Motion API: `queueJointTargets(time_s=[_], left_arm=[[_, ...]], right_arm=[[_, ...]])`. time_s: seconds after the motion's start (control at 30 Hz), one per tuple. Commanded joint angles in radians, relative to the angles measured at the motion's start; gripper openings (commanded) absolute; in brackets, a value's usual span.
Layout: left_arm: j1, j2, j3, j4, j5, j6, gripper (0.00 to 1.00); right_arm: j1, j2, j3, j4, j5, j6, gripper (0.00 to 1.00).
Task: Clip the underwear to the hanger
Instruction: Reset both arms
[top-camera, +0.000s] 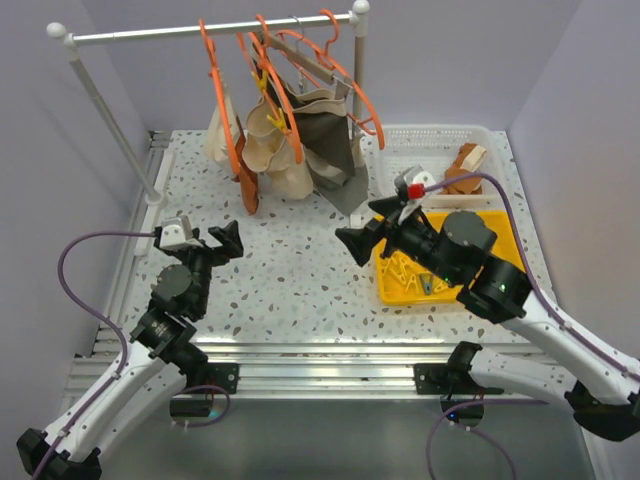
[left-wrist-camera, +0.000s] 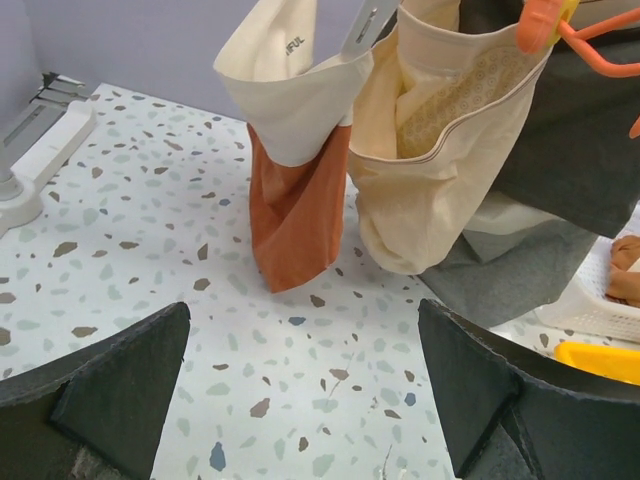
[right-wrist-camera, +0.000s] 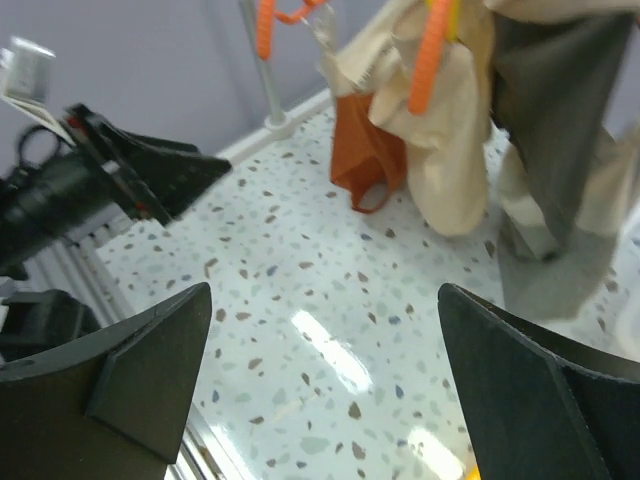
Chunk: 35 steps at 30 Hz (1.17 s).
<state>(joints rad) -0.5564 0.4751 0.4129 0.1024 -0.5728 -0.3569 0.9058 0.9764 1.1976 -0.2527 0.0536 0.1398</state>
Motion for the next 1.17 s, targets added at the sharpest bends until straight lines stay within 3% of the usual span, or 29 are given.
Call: queueJointTargets(time_s=[0.0, 0.17, 0.37, 0.8, 1.13], left_arm=[[0.007, -0.021, 0.041, -0.069, -0.067, -0.024, 1.0], [0.009, -0.047, 0.05, -0.101, -0.093, -0.043, 1.0], [0.007, -0.064, 0.037, -0.129, -0.113, -0.042, 0.98], [0.007, 0.007, 0.038, -0.118, -0.137, -0.014, 0.97], [0.007, -0.032, 0.024, -0.118, -0.141, -0.004, 0.96]], right_arm=[[-0.005, -0.144, -0.211, 0.061, 0.19, 0.044, 0.99], [-0.005, -0.422, -0.418, -0.046, 0.458, 0.089, 0.99], [-0.005, -0.666, -0.526, -0.135, 0.554, 0.145, 0.99], [-0.005, -0.665, -0.504, -0.204, 0.65, 0.184, 0.98], [-0.005, -0.734, -0.512, -0.218, 0.687, 0.201, 0.99]])
